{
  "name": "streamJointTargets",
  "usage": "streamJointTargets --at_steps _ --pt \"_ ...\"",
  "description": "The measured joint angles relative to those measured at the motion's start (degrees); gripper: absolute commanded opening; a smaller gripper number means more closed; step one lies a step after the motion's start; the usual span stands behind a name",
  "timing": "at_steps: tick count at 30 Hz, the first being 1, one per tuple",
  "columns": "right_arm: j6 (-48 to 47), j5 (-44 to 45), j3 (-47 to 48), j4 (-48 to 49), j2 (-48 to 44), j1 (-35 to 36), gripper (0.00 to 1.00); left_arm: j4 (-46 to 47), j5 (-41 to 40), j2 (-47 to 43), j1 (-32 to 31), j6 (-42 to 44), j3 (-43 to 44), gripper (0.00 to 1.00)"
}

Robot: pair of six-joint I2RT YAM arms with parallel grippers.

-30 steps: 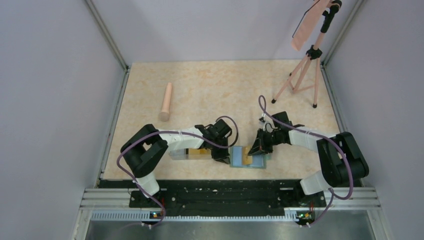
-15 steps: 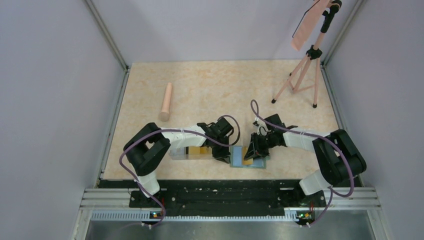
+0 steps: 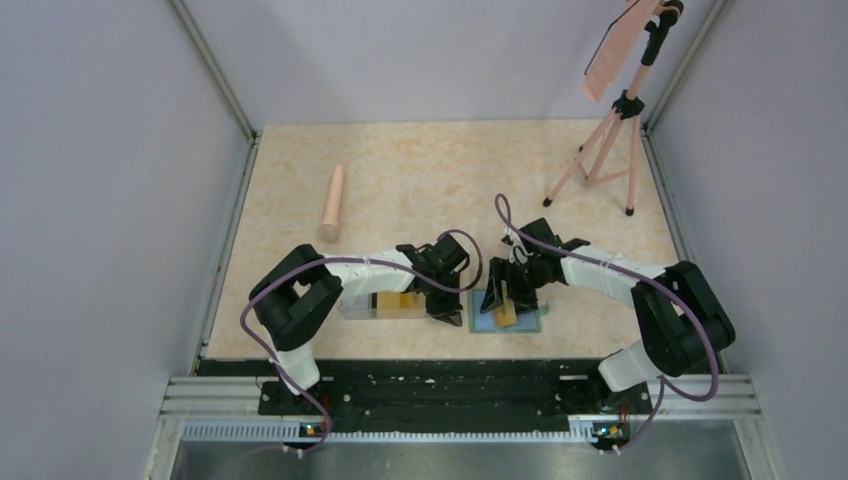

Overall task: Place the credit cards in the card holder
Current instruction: Insert the credit card into the card holder.

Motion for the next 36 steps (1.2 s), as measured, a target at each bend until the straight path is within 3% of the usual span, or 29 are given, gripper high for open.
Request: streamJointTargets --at_steps 26,36 --pt "-6.5 16.5 3.8 -16.6 -6.0 0.0 0.78 -0.2 1.1 1.4 -0.1 1.3 2.6 0.13" --pt "-7.9 21.0 4.4 -18.6 -6.7 0.0 0.75 0.0 2.4 4.4 -0.1 1.5 5.2 0.13"
